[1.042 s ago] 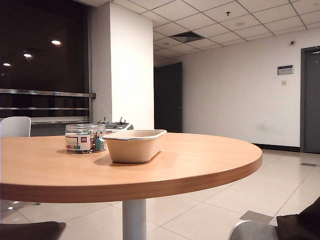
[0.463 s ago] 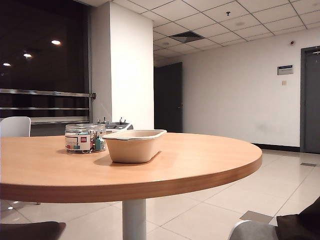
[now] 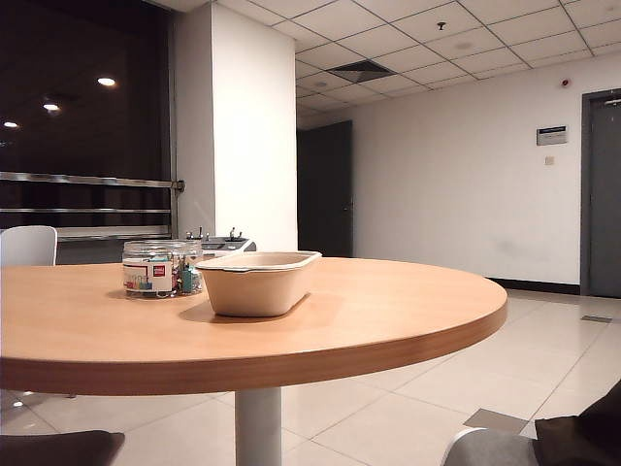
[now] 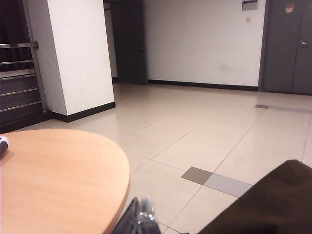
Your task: Pick up the box filled with clips, pour some clips from it into the rectangular paper box, and then put the clip box back on the table.
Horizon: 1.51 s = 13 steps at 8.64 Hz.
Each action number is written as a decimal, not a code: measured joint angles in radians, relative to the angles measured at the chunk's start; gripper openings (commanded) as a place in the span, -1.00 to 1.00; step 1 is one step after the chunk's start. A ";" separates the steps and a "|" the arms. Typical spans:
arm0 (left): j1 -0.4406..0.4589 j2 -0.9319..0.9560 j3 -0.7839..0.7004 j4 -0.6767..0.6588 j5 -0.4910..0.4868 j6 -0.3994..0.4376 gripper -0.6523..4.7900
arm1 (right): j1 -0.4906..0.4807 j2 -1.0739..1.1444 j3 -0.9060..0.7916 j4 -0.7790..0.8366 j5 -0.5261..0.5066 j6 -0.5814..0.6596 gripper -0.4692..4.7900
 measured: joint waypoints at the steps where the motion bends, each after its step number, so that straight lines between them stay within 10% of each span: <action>1: 0.000 0.161 0.175 0.005 0.008 -0.017 -0.78 | 0.000 0.143 0.144 -0.004 0.014 0.016 -0.85; 6: 0.000 1.352 1.208 -0.156 0.250 0.068 -0.78 | 0.016 0.942 0.847 -0.066 -0.323 0.020 -0.85; 7: 0.000 1.442 1.283 -0.196 0.260 0.069 -0.61 | 0.040 1.004 0.897 -0.077 -0.358 0.019 -0.85; 8: 0.000 1.736 1.461 -0.291 0.344 0.167 0.37 | 0.122 1.141 0.933 -0.077 -0.436 0.019 -0.85; 13: -0.027 2.031 1.509 -0.411 0.372 0.176 0.36 | 0.130 1.166 0.933 -0.073 -0.433 0.019 -0.85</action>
